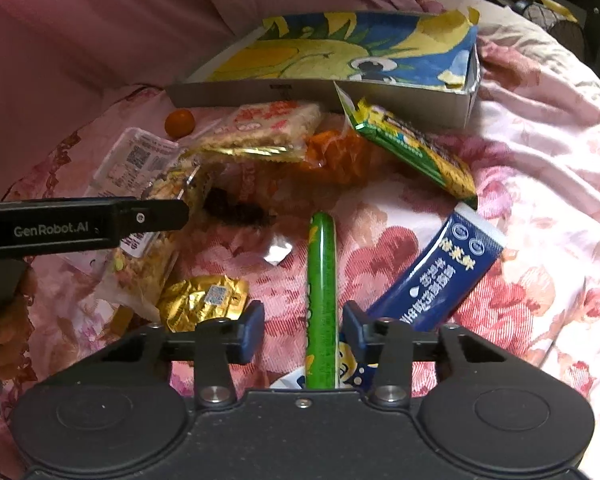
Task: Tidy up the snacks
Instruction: 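Grasp the clear nut-bar bag with the left tool while the right tool grasps the green sausage stick, then carry the nut bar over the painted box lid while the right tool carries the green stick there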
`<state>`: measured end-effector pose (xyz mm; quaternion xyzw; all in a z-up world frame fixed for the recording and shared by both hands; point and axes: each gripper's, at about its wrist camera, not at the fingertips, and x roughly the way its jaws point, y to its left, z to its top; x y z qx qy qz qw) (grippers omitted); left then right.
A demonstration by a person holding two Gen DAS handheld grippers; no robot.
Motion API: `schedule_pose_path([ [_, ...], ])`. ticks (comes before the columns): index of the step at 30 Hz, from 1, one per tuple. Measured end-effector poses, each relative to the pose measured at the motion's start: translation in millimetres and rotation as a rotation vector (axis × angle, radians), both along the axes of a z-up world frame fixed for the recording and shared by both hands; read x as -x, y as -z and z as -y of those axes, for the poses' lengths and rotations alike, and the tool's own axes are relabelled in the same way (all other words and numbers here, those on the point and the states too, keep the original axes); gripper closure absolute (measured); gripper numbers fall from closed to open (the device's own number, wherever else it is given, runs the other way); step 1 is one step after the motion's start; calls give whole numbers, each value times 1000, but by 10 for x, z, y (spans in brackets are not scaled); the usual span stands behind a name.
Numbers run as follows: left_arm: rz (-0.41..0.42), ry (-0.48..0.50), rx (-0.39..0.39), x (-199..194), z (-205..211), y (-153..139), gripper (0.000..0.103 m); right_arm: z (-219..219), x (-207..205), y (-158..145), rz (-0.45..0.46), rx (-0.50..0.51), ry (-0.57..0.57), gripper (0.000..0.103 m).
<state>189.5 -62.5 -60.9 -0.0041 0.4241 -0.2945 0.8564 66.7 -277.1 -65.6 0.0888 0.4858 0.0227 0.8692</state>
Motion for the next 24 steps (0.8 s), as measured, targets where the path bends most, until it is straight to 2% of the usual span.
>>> schedule_pose_path([
  [9, -38, 38, -32, -45, 68, 59, 49, -44, -24, 48, 5, 35, -9, 62],
  [11, -38, 32, -32, -41, 60, 50, 50, -51, -39, 56, 6, 43, -5, 66],
  [13, -33, 25, -41, -32, 59, 30, 52, -36, -48, 59, 2, 45, 10, 78],
  [14, -33, 21, -46, -29, 62, 20, 53, -16, -56, 64, 0, 44, 20, 81],
  [17, -51, -1, -48, -1, 53, -6, 54, 16, -55, 68, -4, 43, 28, 84],
  [24, -143, -63, -13, 82, 0, -47, 54, -180, 21, 21, 29, 185, -59, 84],
])
